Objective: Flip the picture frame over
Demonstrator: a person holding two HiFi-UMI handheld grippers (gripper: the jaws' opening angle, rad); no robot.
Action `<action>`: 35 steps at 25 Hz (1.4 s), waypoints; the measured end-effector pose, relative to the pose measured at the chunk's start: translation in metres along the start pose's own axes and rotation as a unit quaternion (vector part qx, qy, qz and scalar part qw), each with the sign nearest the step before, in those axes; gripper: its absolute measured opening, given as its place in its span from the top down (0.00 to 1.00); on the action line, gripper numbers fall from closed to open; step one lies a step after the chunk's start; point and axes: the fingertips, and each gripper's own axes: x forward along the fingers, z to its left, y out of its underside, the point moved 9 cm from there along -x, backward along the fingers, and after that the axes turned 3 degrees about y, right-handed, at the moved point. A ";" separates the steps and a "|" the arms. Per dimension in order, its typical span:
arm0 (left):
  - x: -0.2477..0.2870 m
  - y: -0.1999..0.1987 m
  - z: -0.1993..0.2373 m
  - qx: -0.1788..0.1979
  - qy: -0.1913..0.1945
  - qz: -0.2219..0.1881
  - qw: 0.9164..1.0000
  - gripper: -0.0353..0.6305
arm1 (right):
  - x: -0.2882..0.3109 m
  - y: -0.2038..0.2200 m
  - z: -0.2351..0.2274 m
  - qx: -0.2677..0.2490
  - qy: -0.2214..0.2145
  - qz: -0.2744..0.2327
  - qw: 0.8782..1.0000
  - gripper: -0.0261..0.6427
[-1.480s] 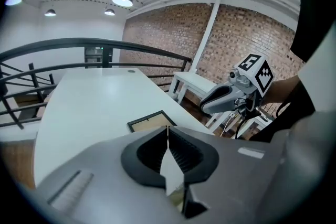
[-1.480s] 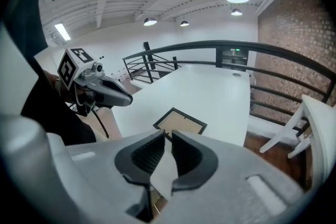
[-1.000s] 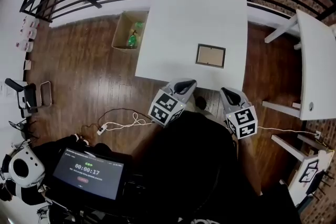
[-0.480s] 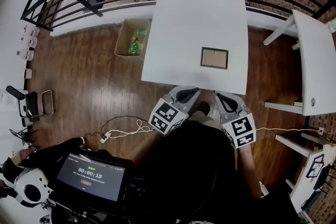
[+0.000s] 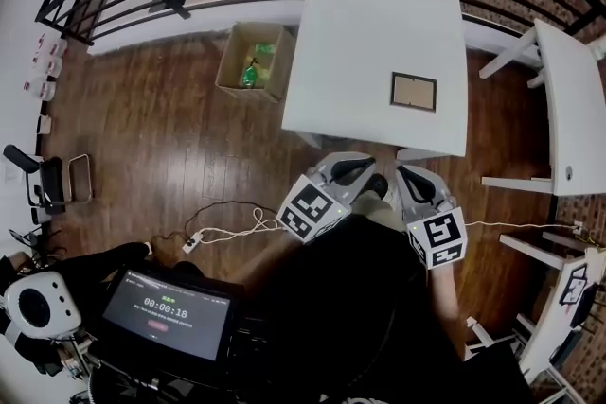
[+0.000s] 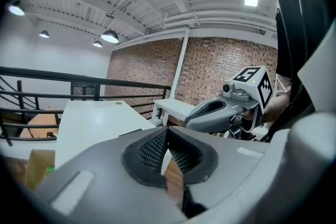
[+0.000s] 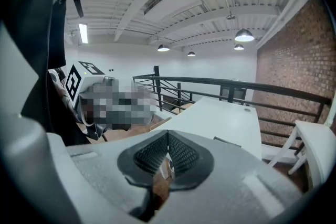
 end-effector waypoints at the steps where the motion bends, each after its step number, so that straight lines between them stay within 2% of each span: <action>1: -0.008 0.002 -0.001 0.001 0.005 -0.002 1.000 0.92 | -0.001 -0.002 0.010 0.000 0.003 0.000 1.000 0.97; 7: -0.028 0.020 -0.009 0.016 0.036 -0.004 0.999 0.92 | -0.003 0.007 0.048 0.009 0.021 -0.005 1.000 0.97; 10: -0.040 0.028 -0.017 0.009 0.044 -0.003 0.999 0.92 | -0.004 0.012 0.068 0.011 0.016 0.001 1.000 0.97; 21: -0.042 0.025 -0.019 0.015 0.042 -0.012 0.999 0.92 | -0.011 0.004 0.071 -0.008 0.016 -0.023 1.000 0.97; 28: -0.027 0.032 -0.091 0.034 0.027 -0.014 0.999 0.92 | -0.071 0.038 0.069 -0.016 0.001 -0.049 0.999 0.97; 35: 0.003 0.046 -0.183 0.031 0.018 -0.008 0.999 0.93 | -0.145 0.080 0.060 -0.005 -0.010 -0.062 0.998 0.97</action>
